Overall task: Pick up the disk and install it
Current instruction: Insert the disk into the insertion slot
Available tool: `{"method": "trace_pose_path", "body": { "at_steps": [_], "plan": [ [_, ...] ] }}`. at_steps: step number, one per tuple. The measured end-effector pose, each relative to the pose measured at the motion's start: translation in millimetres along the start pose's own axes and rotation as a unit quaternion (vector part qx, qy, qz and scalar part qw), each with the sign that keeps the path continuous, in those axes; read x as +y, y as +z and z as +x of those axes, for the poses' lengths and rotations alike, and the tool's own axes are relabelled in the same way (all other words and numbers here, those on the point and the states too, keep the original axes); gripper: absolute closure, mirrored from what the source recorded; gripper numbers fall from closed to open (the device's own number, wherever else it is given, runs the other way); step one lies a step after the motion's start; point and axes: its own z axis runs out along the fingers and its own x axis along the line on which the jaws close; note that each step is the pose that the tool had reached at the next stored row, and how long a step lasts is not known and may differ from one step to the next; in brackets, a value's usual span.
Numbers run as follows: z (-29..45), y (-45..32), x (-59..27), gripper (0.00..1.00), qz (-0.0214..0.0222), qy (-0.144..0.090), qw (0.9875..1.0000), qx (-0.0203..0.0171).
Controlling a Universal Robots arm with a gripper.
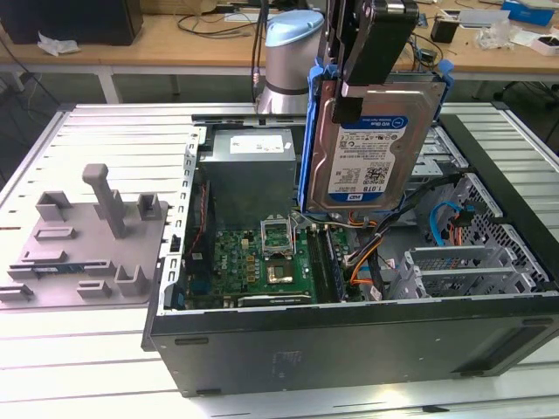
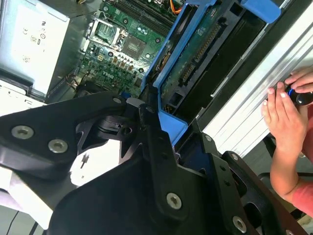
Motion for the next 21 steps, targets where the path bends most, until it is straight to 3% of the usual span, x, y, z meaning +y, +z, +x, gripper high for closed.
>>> {"method": "trace_pose_path", "body": {
  "at_steps": [6,11,17,21],
  "plan": [
    [4.7,0.1,-0.1,0.64,-0.0001,0.000,1.0000,-0.0023],
    [16.6,0.7,-0.2,0.64,-0.0001,0.000,0.9999,-0.0140],
    [21.2,0.8,-5.0,0.64,-0.0004,0.000,0.9999,-0.0144],
    [23.7,0.7,-12.6,0.64,-0.0015,0.000,0.9999,-0.0144]
  ]
}}
